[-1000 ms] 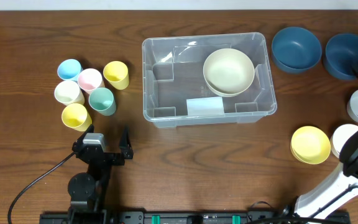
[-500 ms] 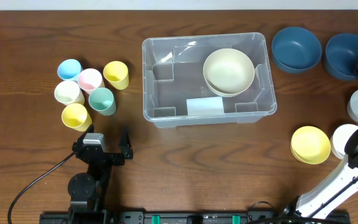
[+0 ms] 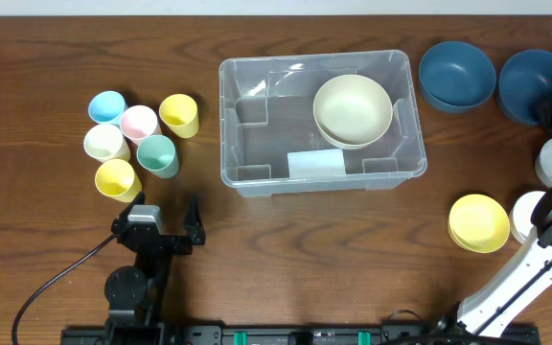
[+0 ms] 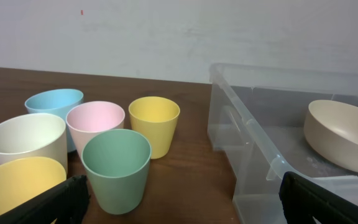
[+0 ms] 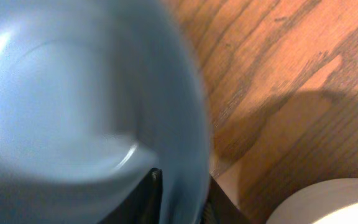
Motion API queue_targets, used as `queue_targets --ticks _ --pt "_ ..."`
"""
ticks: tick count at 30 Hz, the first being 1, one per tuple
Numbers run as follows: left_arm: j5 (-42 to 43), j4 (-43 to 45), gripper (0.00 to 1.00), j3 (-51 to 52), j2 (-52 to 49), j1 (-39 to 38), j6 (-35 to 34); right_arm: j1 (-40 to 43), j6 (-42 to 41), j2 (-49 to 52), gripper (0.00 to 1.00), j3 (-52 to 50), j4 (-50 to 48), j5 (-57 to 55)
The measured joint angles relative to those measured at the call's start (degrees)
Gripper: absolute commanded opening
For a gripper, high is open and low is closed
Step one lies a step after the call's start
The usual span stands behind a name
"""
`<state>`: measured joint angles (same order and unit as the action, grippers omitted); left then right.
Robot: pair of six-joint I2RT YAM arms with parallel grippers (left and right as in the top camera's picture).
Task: Pack container
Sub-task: 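Move the right gripper to the blue-grey bowl at the back right and grasp it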
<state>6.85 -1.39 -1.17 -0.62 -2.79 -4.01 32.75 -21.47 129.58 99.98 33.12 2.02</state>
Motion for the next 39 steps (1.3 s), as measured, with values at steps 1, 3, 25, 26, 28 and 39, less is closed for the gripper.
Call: queue_targets --ticks 1,3,25,26,28,39 --pt "0.0 0.0 0.98 0.0 0.0 0.0 0.0 0.0 0.04 0.26 0.15 0.0 -0.02 0.0" --pt "0.0 0.0 0.98 0.0 0.0 0.0 0.0 0.0 0.09 0.5 0.13 0.0 -0.04 -0.04" --pt "0.0 0.0 0.98 0.0 0.0 0.0 0.0 0.02 1.57 -15.26 0.08 0.04 1.51 1.42" --pt "0.0 0.0 0.98 0.0 0.0 0.0 0.0 0.02 1.57 -17.11 0.08 0.04 1.55 1.51" --pt "0.0 0.0 0.98 0.0 0.0 0.0 0.0 0.02 1.55 -20.15 0.05 0.13 2.03 2.03" --pt "0.0 0.0 0.98 0.0 0.0 0.0 0.0 -4.55 0.81 -24.3 0.06 0.17 6.97 19.32"
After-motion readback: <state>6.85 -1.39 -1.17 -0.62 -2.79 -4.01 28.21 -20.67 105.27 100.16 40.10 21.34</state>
